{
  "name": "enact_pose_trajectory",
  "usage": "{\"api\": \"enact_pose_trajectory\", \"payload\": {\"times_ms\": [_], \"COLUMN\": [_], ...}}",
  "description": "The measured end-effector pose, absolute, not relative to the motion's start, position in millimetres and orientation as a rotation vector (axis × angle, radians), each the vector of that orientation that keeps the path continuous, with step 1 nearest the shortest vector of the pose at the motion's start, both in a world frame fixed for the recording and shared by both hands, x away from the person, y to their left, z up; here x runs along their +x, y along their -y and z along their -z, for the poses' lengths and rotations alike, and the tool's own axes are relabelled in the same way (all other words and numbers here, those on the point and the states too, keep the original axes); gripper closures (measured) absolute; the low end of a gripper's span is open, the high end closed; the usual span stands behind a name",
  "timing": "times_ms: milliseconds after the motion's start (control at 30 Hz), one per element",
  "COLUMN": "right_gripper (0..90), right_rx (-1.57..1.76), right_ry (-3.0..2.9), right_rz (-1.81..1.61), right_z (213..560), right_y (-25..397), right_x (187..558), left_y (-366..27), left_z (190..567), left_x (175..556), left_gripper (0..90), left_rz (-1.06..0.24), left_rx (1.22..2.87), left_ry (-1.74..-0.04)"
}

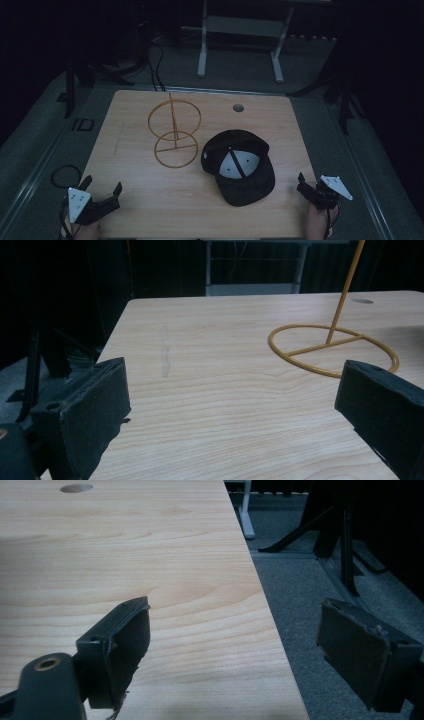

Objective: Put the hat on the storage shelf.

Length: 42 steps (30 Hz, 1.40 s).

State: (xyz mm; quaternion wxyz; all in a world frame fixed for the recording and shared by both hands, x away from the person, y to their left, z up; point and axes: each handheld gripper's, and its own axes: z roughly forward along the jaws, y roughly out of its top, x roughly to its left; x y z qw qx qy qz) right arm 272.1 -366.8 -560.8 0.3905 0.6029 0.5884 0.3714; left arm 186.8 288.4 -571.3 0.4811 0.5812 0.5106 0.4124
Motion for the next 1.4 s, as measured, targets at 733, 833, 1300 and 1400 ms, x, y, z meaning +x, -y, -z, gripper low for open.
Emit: {"api": "enact_pose_trajectory", "payload": {"times_ms": [733, 833, 1300, 1400], "right_gripper": [11.5, 11.5, 13.9, 19.7], "right_rx": [1.300, 1.264, 0.971, 0.917], "right_ry": [-1.692, -1.733, -1.932, -1.978], "right_rz": [-1.080, -1.113, -1.180, -1.150], "right_z": [498.4, 486.0, 445.2, 443.8], "right_y": [343.9, 335.7, 285.8, 272.9], "right_x": [276.8, 281.0, 298.3, 304.0], "left_y": [-285.3, -282.7, -269.8, -267.7], "left_z": [567.0, 565.1, 557.2, 556.8], "left_x": [184.6, 182.7, 183.2, 182.9], "left_gripper": [1.6, 4.0, 2.9, 2.7], "left_rz": [-0.967, -0.975, -0.791, -0.777], "left_rx": [1.416, 1.426, 1.532, 1.540], "left_ry": [-1.187, -1.162, -1.194, -1.191]}}
